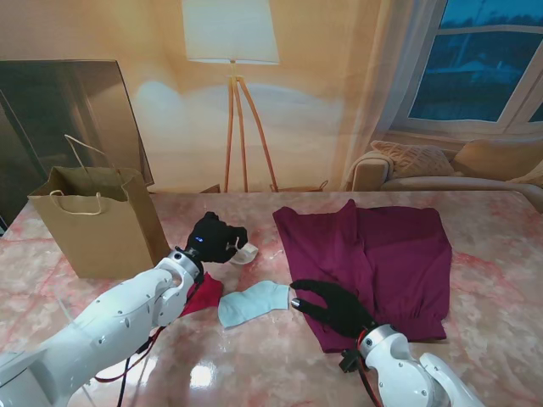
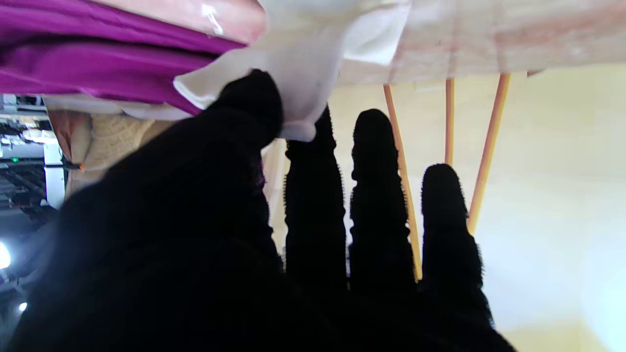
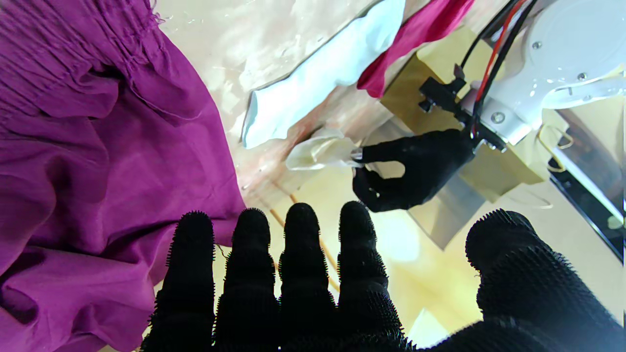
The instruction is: Fold the socks and the shorts into the kraft paper bag
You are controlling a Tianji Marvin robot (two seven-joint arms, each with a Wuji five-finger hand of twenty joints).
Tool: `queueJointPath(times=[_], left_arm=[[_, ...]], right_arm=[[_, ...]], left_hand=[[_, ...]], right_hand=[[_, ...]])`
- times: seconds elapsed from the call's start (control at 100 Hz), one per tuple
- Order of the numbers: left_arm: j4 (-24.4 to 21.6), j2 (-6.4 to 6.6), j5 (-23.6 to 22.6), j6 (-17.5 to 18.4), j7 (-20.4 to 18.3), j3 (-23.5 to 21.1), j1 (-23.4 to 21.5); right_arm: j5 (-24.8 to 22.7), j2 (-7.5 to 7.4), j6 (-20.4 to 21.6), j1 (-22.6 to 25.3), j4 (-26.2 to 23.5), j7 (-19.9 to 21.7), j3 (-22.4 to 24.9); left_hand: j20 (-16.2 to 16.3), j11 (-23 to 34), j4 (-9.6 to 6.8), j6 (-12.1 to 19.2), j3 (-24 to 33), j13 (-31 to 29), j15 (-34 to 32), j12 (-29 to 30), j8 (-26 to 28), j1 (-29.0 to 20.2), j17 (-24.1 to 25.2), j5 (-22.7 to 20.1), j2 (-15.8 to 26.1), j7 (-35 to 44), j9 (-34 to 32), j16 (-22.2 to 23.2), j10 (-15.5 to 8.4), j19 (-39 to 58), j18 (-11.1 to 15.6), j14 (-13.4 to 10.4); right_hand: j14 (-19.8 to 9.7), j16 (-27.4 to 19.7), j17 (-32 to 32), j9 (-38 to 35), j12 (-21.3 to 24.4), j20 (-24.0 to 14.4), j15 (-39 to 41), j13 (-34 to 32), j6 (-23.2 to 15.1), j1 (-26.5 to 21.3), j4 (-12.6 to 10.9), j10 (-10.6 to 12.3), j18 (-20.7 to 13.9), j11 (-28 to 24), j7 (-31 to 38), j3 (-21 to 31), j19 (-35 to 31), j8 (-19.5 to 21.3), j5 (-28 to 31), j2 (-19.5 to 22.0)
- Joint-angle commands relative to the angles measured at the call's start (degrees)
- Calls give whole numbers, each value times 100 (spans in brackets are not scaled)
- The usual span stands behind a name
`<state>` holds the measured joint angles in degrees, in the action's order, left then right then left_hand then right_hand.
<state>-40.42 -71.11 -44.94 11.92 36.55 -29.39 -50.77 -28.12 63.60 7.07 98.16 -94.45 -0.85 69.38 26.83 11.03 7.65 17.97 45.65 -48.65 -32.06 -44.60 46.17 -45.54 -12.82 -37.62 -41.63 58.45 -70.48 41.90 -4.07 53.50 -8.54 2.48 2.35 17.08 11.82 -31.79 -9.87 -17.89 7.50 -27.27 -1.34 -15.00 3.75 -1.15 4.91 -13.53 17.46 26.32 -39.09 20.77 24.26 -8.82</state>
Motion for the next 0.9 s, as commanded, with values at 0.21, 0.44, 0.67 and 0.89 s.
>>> queueJointPath(times=[0.21, 0.44, 0.67, 0.89], left_arm=[[-1091, 448, -278, 102, -996, -816, -557], [-1845, 586, -411, 84, -1440, -1462, -956], [-1609, 415, -178, -564, -1281, -1144, -770], [-1100, 201, 292, -971, -1465, -672, -431]], right_arm=[[-28, 5, -22, 59, -30, -22, -2], [-29, 5, -20, 58, -26, -25, 9], [-22, -1, 10, 58, -20, 1, 15], [-5, 0, 7, 57, -16, 6, 13]], left_hand=[[62, 572, 431, -603, 1, 1222, 767, 1837, -1282, 1268, 810, -214, 39, -1200, 1746, -501, 450, -702, -276, 133], [285, 320, -89, -718, -1647, 1765, 1102, 1994, -1678, 1729, 1158, -724, 1611, -1746, 2357, -605, 666, -1431, -341, 255], [269, 227, -205, -1255, -412, 1728, 1150, 2107, -2199, 1362, 889, 117, 1701, -2621, 2739, -835, 691, -1105, -194, 201], [-3, -189, -267, -2051, 65, 2022, 1689, 2759, -3409, 1168, 635, 1331, 1563, -4525, 4062, -1535, 658, -997, 166, 77]], right_hand=[[8, 90, -35, -142, -60, -187, 83, -98, -150, -123, -156, -6, -45, -84, 56, -210, -133, 22, 95, 135], [15, 90, -41, -156, -62, -190, 81, -92, -166, -123, -156, -4, -31, -89, 58, -213, -130, 21, 105, 138], [3, 89, -33, -149, -61, -197, 78, -88, -152, -120, -156, -3, -28, -86, 58, -216, -138, 21, 105, 140], [2, 90, -22, -156, -62, -203, 79, -89, -144, -124, -156, 7, -23, -89, 61, -216, -148, 21, 119, 138]])
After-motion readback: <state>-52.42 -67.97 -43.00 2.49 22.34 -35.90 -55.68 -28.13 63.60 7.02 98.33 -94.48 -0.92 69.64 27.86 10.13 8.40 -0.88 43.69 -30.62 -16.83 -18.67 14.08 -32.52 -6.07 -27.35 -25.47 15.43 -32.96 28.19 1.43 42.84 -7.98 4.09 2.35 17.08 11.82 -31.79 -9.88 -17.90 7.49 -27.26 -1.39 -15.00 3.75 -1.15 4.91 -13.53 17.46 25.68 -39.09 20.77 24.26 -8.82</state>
